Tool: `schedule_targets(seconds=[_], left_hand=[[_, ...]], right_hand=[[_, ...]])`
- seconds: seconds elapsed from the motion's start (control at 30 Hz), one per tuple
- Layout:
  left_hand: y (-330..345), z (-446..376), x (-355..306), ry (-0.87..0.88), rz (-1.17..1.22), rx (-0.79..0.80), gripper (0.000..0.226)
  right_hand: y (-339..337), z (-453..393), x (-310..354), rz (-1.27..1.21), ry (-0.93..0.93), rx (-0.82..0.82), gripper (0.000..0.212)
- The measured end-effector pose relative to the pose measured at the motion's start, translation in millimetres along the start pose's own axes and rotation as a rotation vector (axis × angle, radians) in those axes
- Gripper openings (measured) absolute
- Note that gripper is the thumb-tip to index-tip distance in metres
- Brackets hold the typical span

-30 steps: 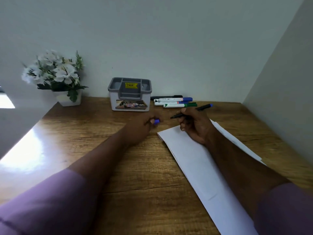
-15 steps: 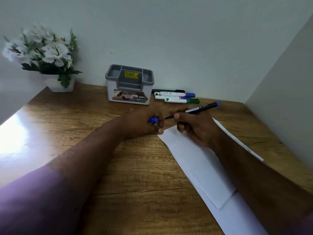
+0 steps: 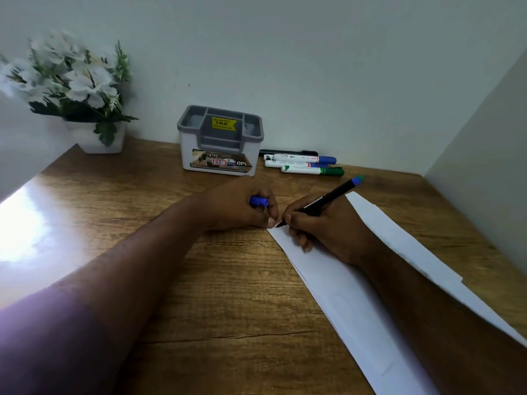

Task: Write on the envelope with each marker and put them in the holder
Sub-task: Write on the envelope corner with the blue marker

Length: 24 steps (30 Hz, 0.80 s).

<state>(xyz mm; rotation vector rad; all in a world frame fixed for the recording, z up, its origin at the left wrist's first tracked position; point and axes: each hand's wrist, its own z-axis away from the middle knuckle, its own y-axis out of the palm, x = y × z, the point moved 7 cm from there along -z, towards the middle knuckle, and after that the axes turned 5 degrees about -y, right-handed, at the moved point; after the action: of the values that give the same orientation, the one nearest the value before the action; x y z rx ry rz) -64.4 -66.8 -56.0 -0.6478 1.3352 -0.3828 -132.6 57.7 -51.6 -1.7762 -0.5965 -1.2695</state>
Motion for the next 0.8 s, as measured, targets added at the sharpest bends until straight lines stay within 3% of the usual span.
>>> schedule_targets(seconds=[0.33,0.8], left_hand=[[-4.3,2.3,1.0,-0.050,0.002,-0.008,0.013],[-4.2,2.4,1.5,-0.056,0.006,0.002,0.012]], right_hand=[[4.1,-1.0,0.0,0.028,-0.002,0.062,0.007],[0.7,-2.4,-1.7,0.051,-0.004,0.006,0.006]])
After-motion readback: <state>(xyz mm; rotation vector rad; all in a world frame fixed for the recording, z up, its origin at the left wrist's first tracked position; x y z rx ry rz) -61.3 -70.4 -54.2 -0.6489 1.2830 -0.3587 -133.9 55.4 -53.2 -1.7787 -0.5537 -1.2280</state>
